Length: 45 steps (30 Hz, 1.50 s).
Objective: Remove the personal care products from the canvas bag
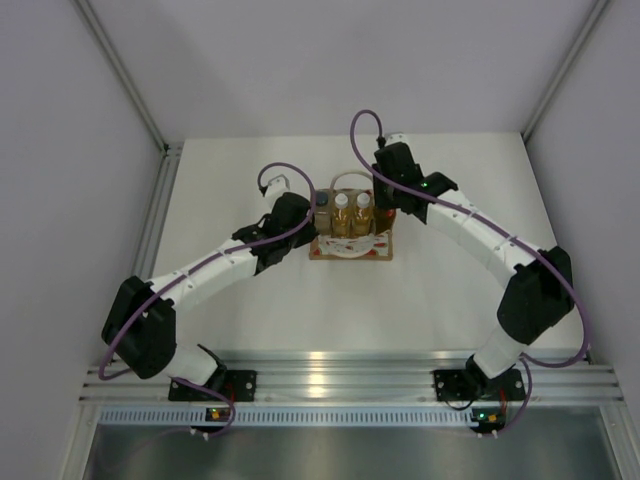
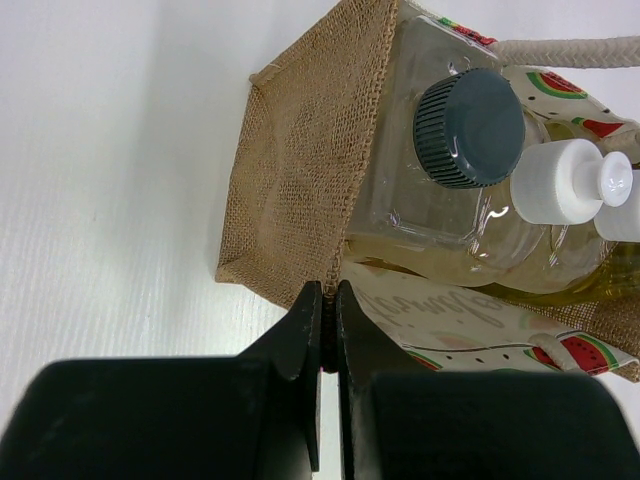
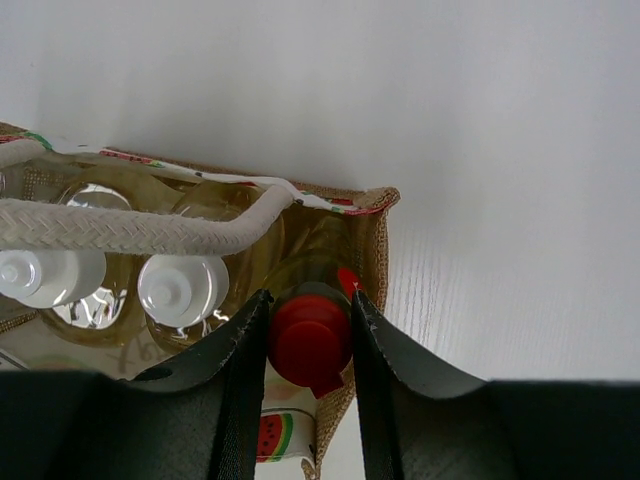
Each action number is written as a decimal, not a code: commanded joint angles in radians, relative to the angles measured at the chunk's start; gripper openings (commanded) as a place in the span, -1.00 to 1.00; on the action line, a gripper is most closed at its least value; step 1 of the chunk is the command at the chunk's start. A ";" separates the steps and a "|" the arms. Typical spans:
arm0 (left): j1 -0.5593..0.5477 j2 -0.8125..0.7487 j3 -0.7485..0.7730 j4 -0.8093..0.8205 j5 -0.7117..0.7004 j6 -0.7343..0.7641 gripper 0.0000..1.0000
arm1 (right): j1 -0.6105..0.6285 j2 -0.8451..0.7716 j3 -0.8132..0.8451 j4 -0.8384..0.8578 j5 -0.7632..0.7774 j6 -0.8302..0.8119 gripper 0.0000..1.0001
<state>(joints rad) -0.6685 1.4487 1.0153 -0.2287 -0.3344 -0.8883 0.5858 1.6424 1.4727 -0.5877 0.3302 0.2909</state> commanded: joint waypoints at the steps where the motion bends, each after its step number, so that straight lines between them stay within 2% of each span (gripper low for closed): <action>1: -0.008 0.012 -0.001 -0.014 0.011 0.009 -1.00 | 0.022 -0.042 0.032 -0.037 0.033 0.002 -1.00; 28: -0.008 0.015 0.019 -0.015 0.009 0.002 -1.00 | 0.034 -0.075 0.348 -0.196 0.053 -0.029 -1.00; 45: -0.009 0.009 0.025 -0.015 0.020 0.003 -1.00 | 0.062 -0.205 0.547 -0.304 0.062 -0.078 -1.00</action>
<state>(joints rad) -0.6689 1.4490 1.0191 -0.2325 -0.3321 -0.8886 0.6273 1.5341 1.9163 -0.9447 0.3454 0.2371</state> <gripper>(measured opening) 0.056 0.329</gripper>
